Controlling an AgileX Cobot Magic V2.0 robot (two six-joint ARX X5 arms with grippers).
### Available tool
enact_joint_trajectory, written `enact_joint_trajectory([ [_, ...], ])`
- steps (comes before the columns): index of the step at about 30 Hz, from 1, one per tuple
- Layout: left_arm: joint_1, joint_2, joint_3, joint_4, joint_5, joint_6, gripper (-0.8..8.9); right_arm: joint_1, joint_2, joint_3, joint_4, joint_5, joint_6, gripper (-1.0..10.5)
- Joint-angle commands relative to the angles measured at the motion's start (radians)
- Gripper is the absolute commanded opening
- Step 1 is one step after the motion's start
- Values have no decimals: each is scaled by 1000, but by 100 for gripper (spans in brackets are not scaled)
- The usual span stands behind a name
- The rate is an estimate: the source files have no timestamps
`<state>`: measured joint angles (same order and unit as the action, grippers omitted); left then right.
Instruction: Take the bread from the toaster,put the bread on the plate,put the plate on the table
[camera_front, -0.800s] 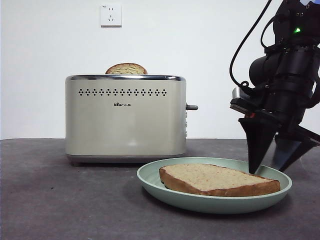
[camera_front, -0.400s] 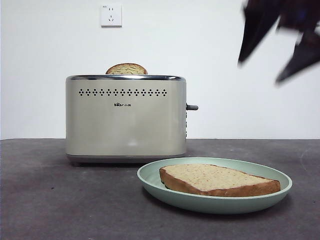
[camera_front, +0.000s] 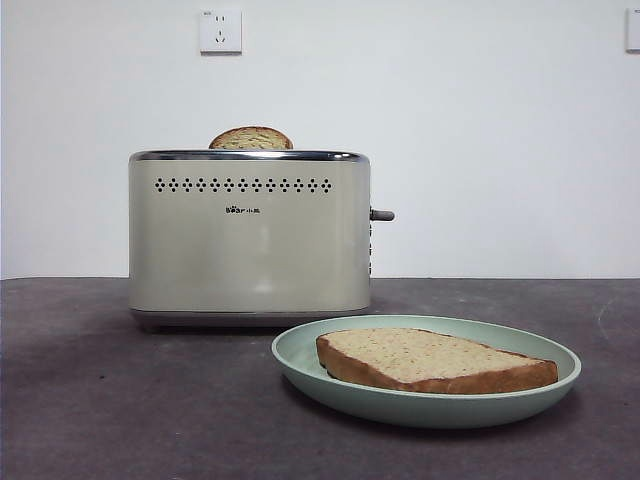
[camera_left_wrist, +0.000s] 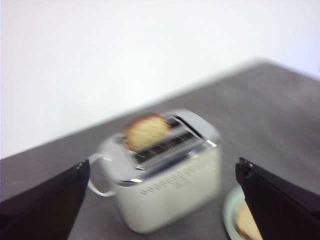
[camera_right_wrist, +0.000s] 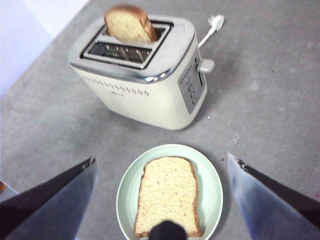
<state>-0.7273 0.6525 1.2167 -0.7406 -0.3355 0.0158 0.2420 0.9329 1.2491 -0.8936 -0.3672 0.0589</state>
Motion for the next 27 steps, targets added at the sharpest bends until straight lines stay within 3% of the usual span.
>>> enact_joint_trajectory([
  [1,1,-133,-207,113,-90,-97,362,2,-10,-2,-6,-2,21,437],
  [4,1,-225,-369,144,-162,-188,203,4,-10,-2,-31,-29,23,418],
  [6,1,-251,-439,141,-204,-225,36,8,-3,-2,-42,-54,18,271],
  [7,1,-257,-466,142,-216,-234,-20,11,-3,-2,-50,-54,8,132],
  [8,1,-257,-481,142,-214,-233,-8,15,-3,-2,-57,-53,-10,-8],
  [9,1,-257,-494,143,-210,-234,-9,18,-3,-2,-60,-53,-38,-2],
  [16,0,-253,-506,211,-214,-253,-8,26,-3,-2,-61,-48,-40,-11],
  [21,1,-248,-506,217,-211,-252,-3,26,-3,-2,-56,-49,29,3],
  [27,0,-248,-506,216,-211,-257,-3,26,-4,-2,-58,-46,29,2],
])
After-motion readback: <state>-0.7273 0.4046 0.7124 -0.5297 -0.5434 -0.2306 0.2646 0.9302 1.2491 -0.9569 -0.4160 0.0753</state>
